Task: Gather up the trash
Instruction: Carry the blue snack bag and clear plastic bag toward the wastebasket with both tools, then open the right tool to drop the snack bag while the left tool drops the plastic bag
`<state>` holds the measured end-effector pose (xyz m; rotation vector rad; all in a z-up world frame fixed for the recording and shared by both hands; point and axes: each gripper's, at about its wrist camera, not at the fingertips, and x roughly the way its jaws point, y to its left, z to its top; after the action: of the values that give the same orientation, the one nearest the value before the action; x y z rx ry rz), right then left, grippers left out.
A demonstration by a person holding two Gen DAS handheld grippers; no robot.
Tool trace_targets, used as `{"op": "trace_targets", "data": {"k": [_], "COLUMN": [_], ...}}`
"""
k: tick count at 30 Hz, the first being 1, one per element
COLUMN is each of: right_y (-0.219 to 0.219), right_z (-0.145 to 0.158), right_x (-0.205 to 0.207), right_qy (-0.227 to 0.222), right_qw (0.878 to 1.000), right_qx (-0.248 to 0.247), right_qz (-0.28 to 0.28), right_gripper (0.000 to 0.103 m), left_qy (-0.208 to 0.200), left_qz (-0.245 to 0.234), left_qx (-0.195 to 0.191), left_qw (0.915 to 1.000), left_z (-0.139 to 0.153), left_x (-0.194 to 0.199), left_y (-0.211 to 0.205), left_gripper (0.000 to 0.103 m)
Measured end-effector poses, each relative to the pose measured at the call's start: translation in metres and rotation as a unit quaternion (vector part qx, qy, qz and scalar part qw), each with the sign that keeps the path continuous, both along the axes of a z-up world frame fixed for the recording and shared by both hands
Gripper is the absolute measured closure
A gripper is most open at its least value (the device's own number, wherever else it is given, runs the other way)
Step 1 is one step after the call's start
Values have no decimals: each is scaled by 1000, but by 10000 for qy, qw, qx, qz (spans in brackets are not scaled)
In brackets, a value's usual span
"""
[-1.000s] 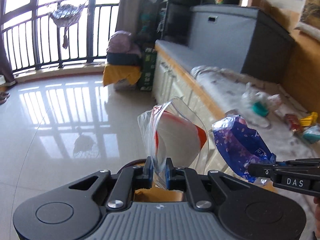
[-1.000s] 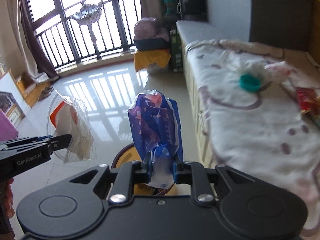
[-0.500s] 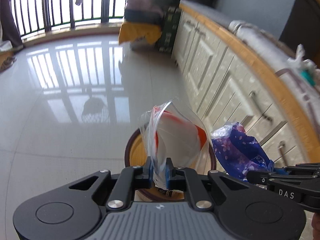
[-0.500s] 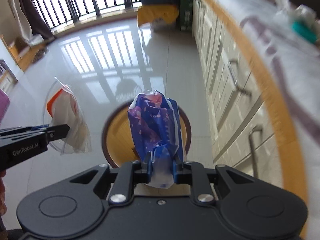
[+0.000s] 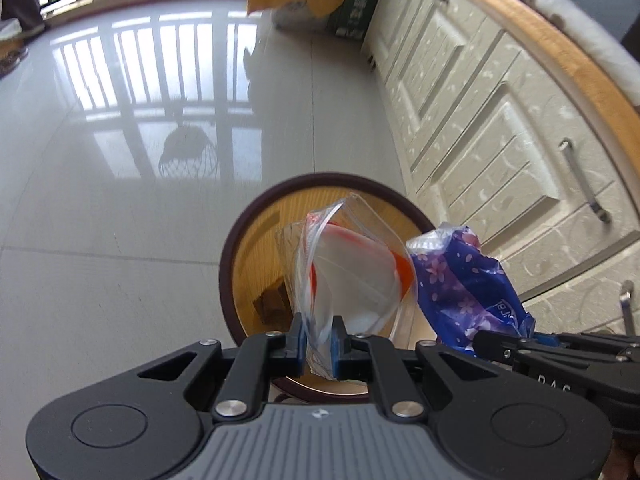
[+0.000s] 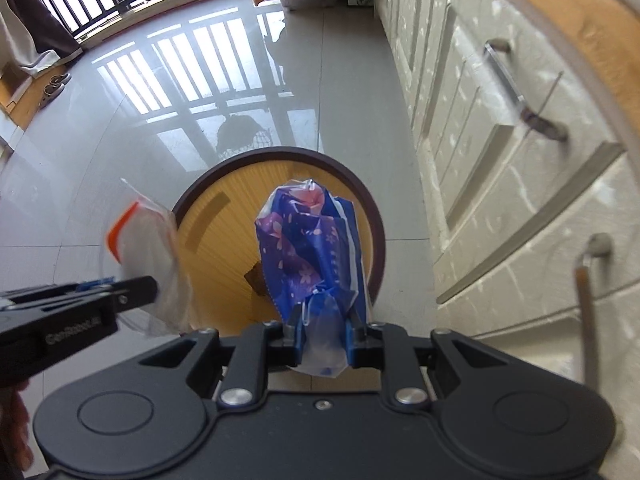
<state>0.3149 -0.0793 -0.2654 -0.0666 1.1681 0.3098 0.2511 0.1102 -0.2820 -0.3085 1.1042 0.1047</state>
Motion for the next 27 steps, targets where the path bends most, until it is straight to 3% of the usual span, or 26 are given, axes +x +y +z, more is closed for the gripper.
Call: {"op": "trace_targets", "data": {"k": [11,17,27], "right_y": [3,10,8], "right_z": [-22,-33,-38], "right_x": [13,20,24], "right_qy": [-54,-62,-104], "right_qw": [9999,9999,9997], "right_qx": [88,130,191], "right_qz": [-52,62,95], "right_gripper": [83,83,83], "left_qy": [532,694,495], "left_qz": [874,1171,1762], "left_qx": [-616,-753,-1160], "left_qw": [9928,9878,9762], "left_z": [-42,-54,-60], "left_x": [11,12,12], "left_y": [17,22,33], "left_gripper": [91,91,85]}}
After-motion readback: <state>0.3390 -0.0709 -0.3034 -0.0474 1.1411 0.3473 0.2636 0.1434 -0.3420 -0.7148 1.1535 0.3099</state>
